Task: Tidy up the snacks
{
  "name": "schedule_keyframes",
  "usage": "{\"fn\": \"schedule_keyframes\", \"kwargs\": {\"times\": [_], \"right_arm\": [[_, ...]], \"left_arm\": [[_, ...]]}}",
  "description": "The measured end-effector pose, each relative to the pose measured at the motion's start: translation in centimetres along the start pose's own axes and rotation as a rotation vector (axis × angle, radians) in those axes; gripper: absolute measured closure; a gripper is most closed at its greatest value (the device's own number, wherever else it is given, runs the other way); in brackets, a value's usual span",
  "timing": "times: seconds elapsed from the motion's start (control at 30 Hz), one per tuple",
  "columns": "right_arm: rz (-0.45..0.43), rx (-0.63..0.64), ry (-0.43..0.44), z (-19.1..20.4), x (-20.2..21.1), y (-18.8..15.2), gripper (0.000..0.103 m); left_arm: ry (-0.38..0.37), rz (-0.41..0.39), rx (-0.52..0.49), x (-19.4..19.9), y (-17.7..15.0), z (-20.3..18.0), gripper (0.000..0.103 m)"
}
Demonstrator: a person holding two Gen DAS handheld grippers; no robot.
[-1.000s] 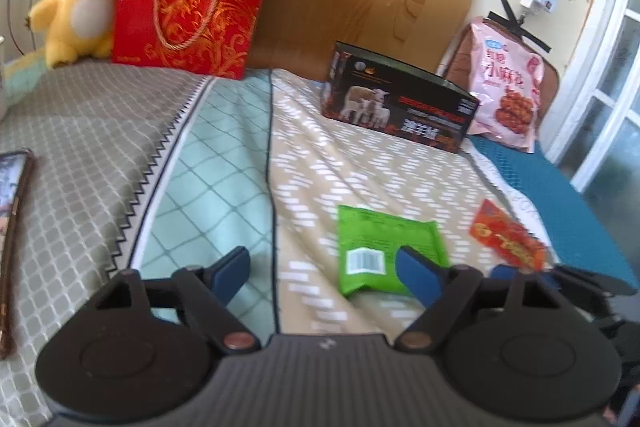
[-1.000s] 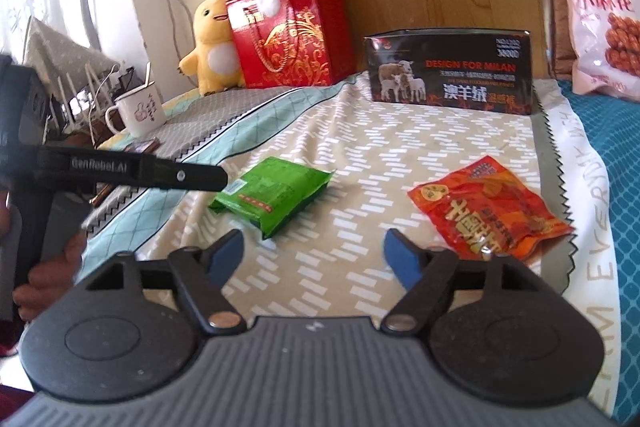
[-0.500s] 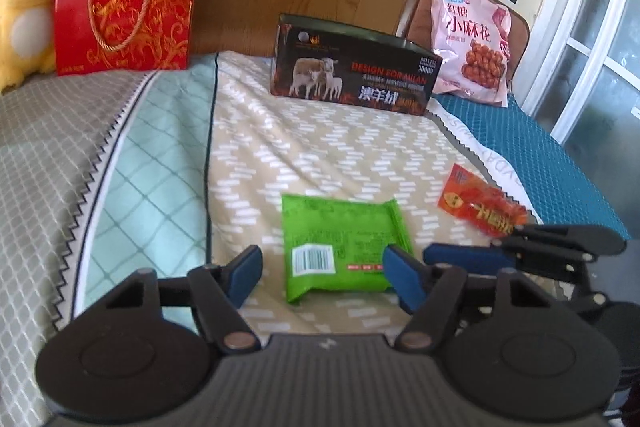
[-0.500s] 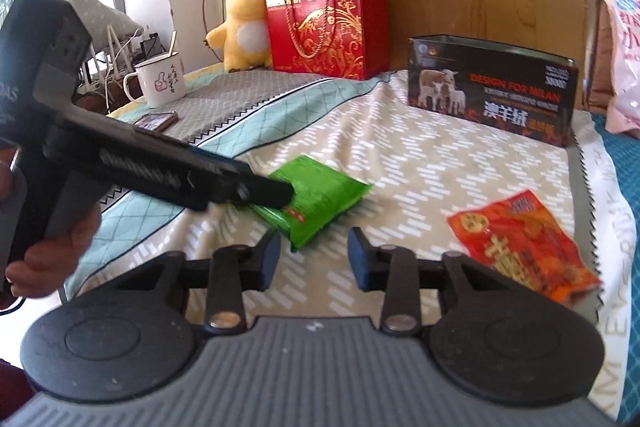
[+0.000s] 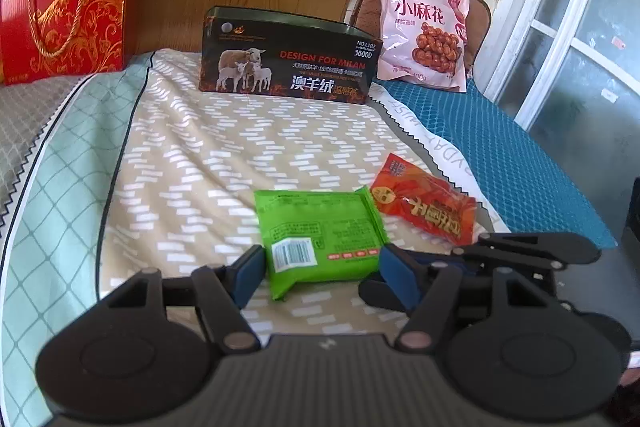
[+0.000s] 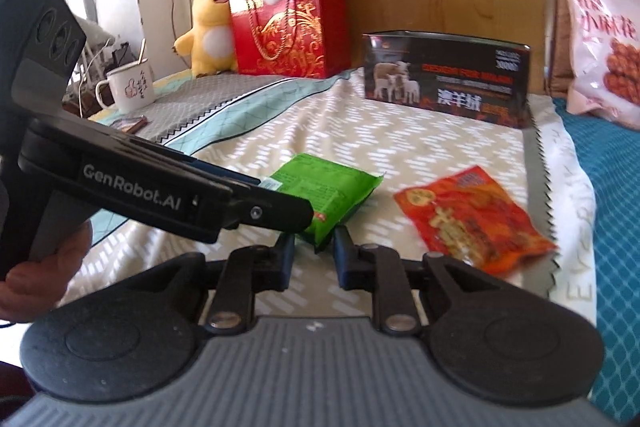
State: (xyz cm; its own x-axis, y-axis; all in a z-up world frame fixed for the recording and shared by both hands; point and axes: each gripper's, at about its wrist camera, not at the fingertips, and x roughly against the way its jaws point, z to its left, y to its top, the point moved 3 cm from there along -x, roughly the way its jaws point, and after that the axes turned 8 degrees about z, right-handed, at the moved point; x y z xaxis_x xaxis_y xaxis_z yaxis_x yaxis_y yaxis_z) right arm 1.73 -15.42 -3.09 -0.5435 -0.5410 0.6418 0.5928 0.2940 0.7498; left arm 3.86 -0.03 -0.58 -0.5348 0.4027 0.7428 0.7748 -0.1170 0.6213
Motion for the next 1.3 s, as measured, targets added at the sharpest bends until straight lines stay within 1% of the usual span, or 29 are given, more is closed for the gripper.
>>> {"fn": "schedule_keyframes", "kwargs": {"times": [0.07, 0.2, 0.77, 1.17, 1.3], "right_arm": [[-0.003, 0.002, -0.003, 0.15, 0.01, -0.05, 0.078], [-0.006, 0.025, -0.008, 0.52, -0.04, -0.07, 0.075], [-0.01, 0.039, -0.017, 0.73, -0.04, -0.14, 0.072], [-0.01, 0.036, -0.02, 0.82, -0.06, -0.16, 0.07], [-0.011, 0.035, -0.021, 0.86, -0.07, -0.17, 0.07]], "left_arm": [[0.006, 0.002, 0.002, -0.05, 0.02, -0.06, 0.039], [0.012, 0.004, 0.004, 0.09, -0.16, -0.04, 0.039], [0.013, 0.0, 0.01, 0.26, -0.38, -0.04, 0.038], [0.0, -0.009, 0.014, 0.65, -0.73, 0.03, 0.037], [-0.016, -0.014, 0.022, 0.78, -0.79, 0.26, 0.037]]}}
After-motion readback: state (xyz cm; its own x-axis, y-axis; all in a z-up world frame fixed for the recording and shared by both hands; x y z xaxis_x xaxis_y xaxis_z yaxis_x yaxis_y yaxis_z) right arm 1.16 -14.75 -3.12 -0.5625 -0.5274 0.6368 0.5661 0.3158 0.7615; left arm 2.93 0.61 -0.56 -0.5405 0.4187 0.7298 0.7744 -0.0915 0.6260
